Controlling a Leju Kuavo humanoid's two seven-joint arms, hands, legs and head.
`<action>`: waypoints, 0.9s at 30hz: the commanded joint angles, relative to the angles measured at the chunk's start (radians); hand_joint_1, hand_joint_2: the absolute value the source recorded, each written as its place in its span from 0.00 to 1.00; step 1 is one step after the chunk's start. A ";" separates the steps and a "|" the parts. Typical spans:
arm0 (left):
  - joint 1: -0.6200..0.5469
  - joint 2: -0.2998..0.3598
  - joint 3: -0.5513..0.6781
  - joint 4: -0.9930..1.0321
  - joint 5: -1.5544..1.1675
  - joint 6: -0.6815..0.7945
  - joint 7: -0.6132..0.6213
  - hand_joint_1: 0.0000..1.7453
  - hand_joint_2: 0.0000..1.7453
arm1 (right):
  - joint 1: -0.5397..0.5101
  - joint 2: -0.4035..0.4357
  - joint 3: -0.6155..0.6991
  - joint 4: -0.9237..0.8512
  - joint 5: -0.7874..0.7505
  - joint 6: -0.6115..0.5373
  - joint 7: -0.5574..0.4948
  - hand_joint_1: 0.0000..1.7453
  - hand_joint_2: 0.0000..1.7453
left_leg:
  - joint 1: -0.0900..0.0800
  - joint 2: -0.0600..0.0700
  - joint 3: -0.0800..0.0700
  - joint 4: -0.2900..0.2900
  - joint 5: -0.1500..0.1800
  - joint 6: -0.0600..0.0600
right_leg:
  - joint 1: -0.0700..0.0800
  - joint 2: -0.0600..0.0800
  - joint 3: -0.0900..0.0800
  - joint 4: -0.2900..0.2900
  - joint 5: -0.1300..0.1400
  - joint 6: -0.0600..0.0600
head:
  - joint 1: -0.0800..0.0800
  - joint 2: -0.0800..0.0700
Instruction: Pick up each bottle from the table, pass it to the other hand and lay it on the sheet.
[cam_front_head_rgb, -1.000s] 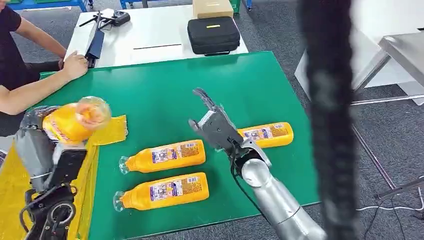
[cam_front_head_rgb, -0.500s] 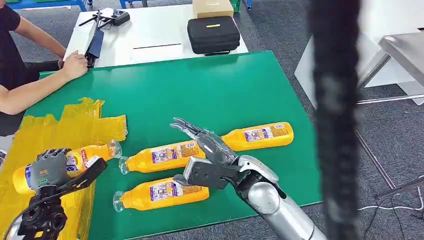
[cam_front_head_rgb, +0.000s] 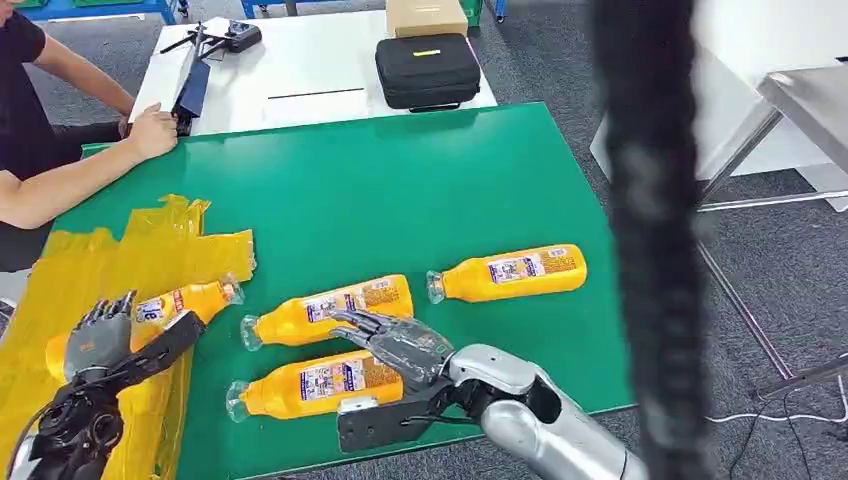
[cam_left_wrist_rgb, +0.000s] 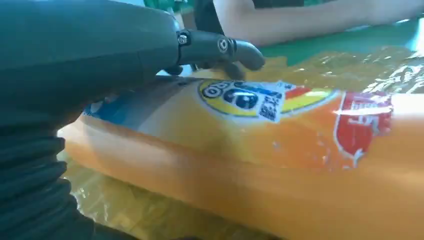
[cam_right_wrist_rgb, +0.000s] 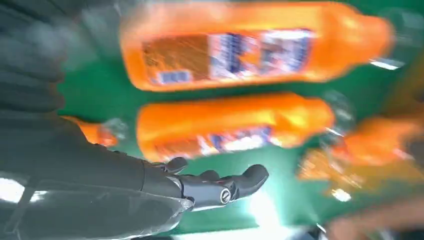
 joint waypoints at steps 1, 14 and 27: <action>0.011 -0.063 0.044 -0.049 0.162 0.005 -0.041 0.00 0.00 | -0.061 0.011 0.094 0.210 0.093 -0.025 0.053 0.00 1.00 | 0.001 0.001 0.007 -0.001 -0.003 -0.003 | 0.001 -0.001 0.007 -0.001 -0.002 0.000 | -0.001 0.000; 0.091 -0.150 0.109 -0.341 0.629 0.143 -0.162 0.00 0.00 | -0.063 0.104 0.059 0.376 0.125 -0.075 0.057 0.00 1.00 | 0.001 -0.001 0.002 0.000 -0.001 -0.002 | 0.001 -0.001 0.002 -0.001 -0.001 0.000 | 0.000 0.000; 0.065 -0.150 -0.007 -0.415 0.767 0.153 -0.210 0.00 0.00 | -0.093 0.151 0.107 0.477 0.146 -0.077 0.078 0.00 1.00 | 0.001 -0.003 0.001 0.000 0.000 -0.002 | 0.001 -0.003 0.002 -0.001 -0.001 0.000 | 0.000 0.000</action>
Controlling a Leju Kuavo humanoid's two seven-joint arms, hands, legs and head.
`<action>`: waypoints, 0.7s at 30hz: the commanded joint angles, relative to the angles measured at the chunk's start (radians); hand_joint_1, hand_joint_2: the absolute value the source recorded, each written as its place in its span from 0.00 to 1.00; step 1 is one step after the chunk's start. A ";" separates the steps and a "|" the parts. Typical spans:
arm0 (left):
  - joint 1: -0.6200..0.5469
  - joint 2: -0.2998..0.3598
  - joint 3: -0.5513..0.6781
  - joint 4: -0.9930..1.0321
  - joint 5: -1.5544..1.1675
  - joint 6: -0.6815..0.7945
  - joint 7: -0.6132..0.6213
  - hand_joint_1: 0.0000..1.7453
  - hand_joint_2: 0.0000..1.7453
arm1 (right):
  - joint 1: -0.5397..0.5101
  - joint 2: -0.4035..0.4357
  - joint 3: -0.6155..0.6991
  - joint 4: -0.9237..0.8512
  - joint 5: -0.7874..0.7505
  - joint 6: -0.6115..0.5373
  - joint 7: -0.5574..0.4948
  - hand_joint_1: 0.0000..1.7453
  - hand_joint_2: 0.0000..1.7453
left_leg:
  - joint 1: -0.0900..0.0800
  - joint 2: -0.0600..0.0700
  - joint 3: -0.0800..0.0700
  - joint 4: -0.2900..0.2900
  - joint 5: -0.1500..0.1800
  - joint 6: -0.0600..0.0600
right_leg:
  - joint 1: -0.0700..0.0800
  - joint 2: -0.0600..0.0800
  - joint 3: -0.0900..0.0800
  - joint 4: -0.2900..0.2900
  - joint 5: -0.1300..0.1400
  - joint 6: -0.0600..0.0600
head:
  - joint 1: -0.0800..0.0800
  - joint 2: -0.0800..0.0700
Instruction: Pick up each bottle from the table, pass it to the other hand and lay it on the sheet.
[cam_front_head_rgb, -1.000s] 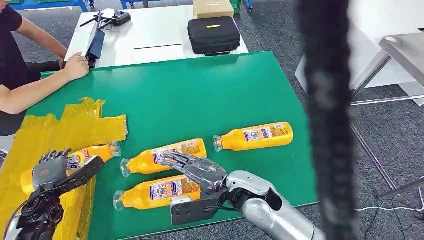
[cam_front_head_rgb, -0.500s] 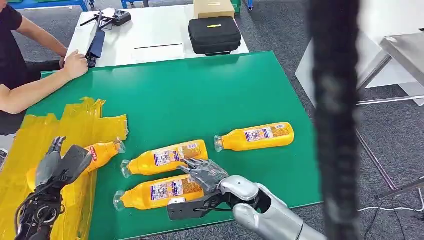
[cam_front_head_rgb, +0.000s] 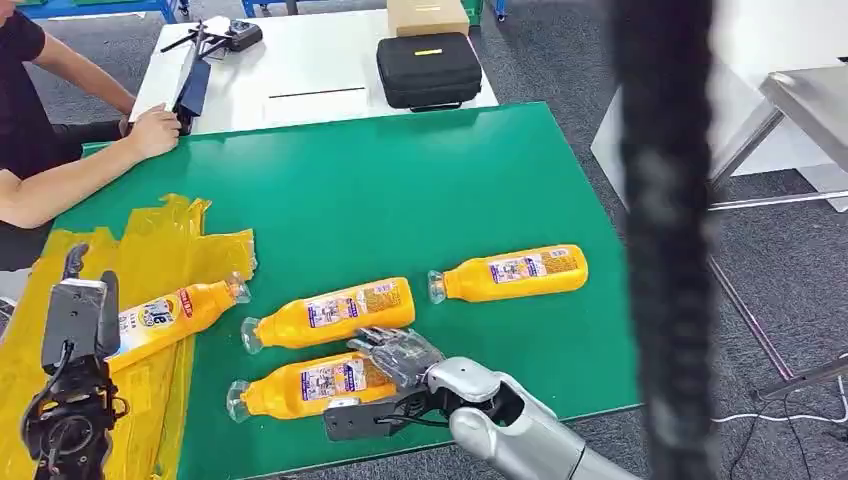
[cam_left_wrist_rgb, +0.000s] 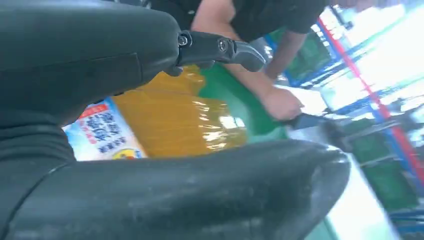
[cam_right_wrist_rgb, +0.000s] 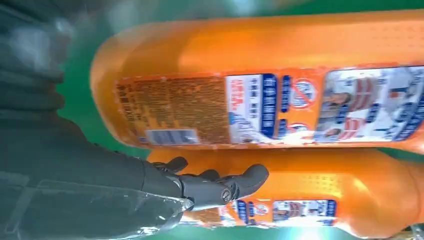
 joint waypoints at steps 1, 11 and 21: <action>-0.044 -0.025 -0.095 -0.024 0.057 0.009 -0.008 0.00 0.00 | -0.065 0.043 0.064 0.181 0.032 0.001 0.029 0.00 1.00 | 0.001 -0.001 0.005 0.000 -0.002 -0.003 | 0.001 -0.003 0.006 -0.001 -0.002 0.000 | 0.000 0.000; -0.064 -0.021 -0.143 -0.007 0.117 0.037 -0.026 0.00 0.00 | -0.133 0.071 0.143 0.403 0.117 0.015 -0.071 1.00 1.00 | 0.001 0.000 0.007 0.000 -0.002 -0.004 | 0.002 -0.002 0.008 -0.001 -0.002 0.000 | 0.000 0.000; -0.071 -0.037 -0.162 -0.029 0.192 0.060 -0.040 0.00 0.00 | -0.116 0.081 0.175 0.531 0.197 0.011 -0.099 1.00 1.00 | 0.002 0.003 0.017 -0.002 -0.004 -0.007 | 0.002 0.000 0.015 -0.003 -0.001 -0.002 | 0.000 0.000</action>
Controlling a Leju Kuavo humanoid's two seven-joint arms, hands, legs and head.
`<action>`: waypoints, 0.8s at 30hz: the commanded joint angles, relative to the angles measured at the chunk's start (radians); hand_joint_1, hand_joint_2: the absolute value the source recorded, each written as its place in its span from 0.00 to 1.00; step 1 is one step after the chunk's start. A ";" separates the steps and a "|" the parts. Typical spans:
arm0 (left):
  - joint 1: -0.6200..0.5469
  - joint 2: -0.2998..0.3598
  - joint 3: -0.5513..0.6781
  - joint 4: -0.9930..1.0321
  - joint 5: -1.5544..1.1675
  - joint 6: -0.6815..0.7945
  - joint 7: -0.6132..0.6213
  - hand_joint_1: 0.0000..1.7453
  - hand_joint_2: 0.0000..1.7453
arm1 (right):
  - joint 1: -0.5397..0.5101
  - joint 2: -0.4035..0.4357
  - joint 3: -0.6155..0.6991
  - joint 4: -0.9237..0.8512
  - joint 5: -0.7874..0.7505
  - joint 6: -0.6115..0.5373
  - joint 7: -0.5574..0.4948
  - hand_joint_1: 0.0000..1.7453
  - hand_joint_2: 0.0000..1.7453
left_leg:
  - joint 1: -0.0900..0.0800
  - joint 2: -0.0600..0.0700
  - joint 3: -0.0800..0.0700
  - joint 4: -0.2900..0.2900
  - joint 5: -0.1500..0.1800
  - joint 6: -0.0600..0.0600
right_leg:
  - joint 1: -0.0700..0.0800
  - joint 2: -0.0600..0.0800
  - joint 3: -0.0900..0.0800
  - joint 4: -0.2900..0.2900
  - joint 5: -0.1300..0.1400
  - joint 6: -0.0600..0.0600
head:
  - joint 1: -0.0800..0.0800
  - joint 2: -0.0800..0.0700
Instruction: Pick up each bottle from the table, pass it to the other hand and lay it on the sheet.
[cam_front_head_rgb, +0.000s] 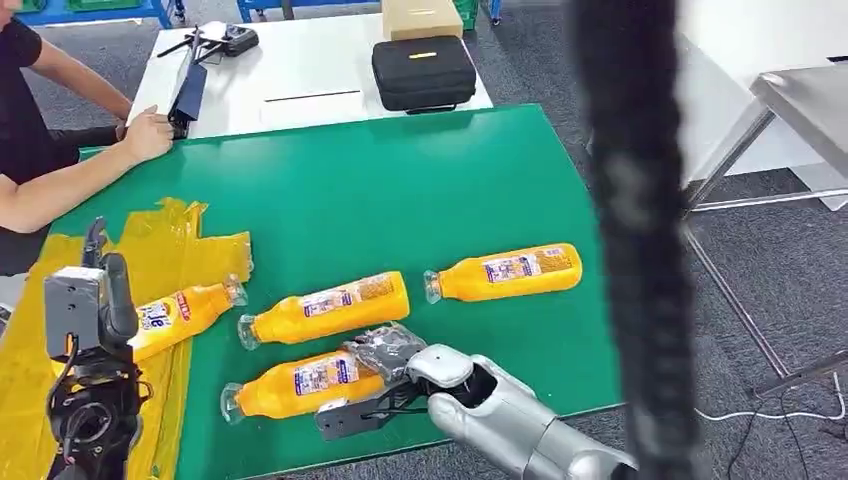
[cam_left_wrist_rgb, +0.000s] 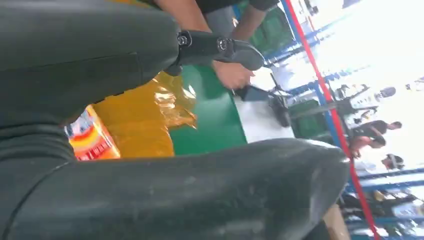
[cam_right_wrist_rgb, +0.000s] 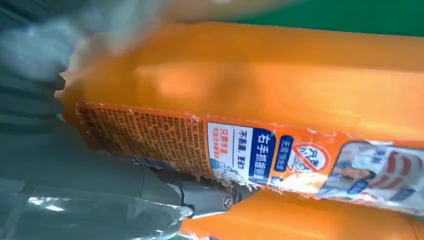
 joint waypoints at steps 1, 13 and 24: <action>-0.037 -0.026 -0.037 0.013 0.047 0.004 0.005 0.00 0.00 | 0.018 0.003 0.077 0.222 0.035 -0.004 -0.007 1.00 1.00 | 0.001 -0.003 0.005 -0.001 0.000 -0.003 | 0.001 -0.004 0.005 -0.001 -0.001 0.000 | 0.000 0.000; 0.095 -0.036 0.104 -0.125 0.596 -0.119 0.048 0.00 1.00 | 0.306 -0.190 -0.493 -0.604 -0.774 -0.028 -0.027 1.00 1.00 | 0.001 -0.003 0.002 0.002 -0.001 -0.001 | 0.001 -0.004 0.005 0.001 -0.003 0.001 | 0.000 0.000; 0.143 -0.046 0.175 -0.178 0.697 -0.109 0.018 0.00 1.00 | 0.409 -0.166 -0.628 -0.772 -0.835 -0.202 -0.178 1.00 1.00 | 0.000 -0.004 -0.005 0.002 -0.002 -0.001 | 0.000 -0.005 -0.002 0.001 -0.003 0.001 | 0.000 0.000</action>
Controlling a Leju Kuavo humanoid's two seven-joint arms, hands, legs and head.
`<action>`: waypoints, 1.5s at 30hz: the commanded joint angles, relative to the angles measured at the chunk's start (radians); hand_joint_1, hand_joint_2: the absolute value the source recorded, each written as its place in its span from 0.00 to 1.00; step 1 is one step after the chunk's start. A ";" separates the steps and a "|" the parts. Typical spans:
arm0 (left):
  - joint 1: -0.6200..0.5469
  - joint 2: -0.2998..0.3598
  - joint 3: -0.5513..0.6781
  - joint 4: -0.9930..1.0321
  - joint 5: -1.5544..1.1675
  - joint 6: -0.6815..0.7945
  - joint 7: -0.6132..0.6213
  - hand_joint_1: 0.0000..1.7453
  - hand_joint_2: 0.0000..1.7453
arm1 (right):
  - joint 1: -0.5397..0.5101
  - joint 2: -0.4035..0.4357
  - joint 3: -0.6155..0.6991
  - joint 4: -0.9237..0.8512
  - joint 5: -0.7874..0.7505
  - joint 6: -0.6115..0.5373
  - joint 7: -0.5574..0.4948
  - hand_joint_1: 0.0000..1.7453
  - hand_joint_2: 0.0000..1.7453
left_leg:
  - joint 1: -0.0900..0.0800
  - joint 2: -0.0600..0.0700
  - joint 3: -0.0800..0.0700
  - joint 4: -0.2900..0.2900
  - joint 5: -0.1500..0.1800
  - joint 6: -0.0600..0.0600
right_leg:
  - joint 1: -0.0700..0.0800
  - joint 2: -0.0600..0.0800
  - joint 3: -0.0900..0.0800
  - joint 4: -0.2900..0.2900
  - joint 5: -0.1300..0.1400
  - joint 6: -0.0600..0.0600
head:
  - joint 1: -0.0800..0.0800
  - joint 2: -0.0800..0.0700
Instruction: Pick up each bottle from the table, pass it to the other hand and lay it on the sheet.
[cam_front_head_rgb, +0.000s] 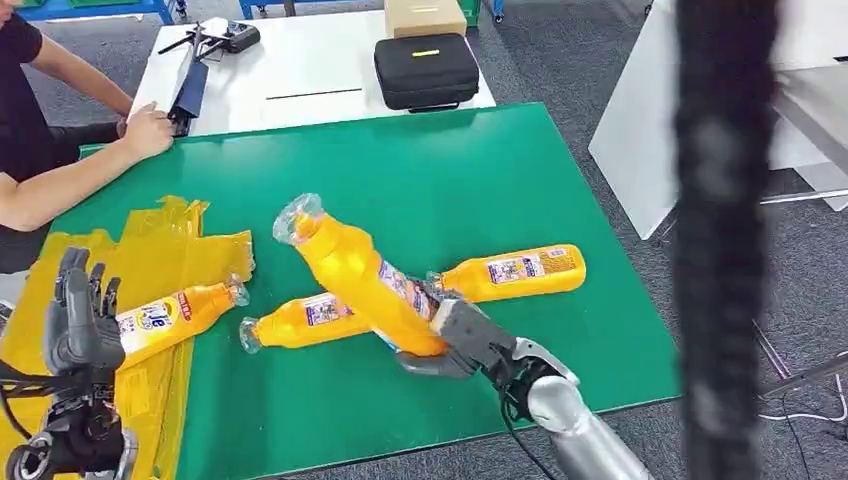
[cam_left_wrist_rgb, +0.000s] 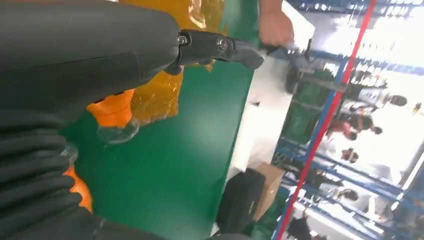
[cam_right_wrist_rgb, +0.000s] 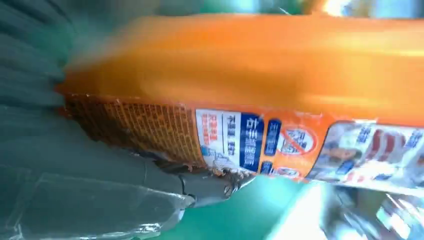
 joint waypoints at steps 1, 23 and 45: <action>0.030 -0.030 0.061 -0.042 0.098 -0.023 0.005 0.00 1.00 | 0.069 -0.012 -0.135 -0.183 -0.018 -0.100 -0.052 1.00 1.00 | 0.001 -0.001 0.005 0.002 -0.004 -0.004 | 0.001 -0.004 0.006 0.002 -0.005 0.000 | 0.001 0.000; -0.257 -0.088 -0.428 0.093 0.357 -0.084 0.111 0.00 1.00 | -0.471 0.247 0.220 0.548 0.448 -0.095 0.142 1.00 1.00 | 0.001 0.001 0.000 0.001 0.004 0.000 | 0.001 -0.002 0.001 0.001 0.002 0.003 | 0.000 0.000; -0.273 -0.117 -0.450 0.156 0.239 0.063 0.142 0.00 1.00 | -0.439 0.313 0.404 0.482 0.605 -0.139 0.207 1.00 1.00 | 0.001 -0.001 -0.002 0.001 0.002 -0.001 | 0.002 -0.005 -0.001 0.001 0.000 0.002 | 0.000 0.000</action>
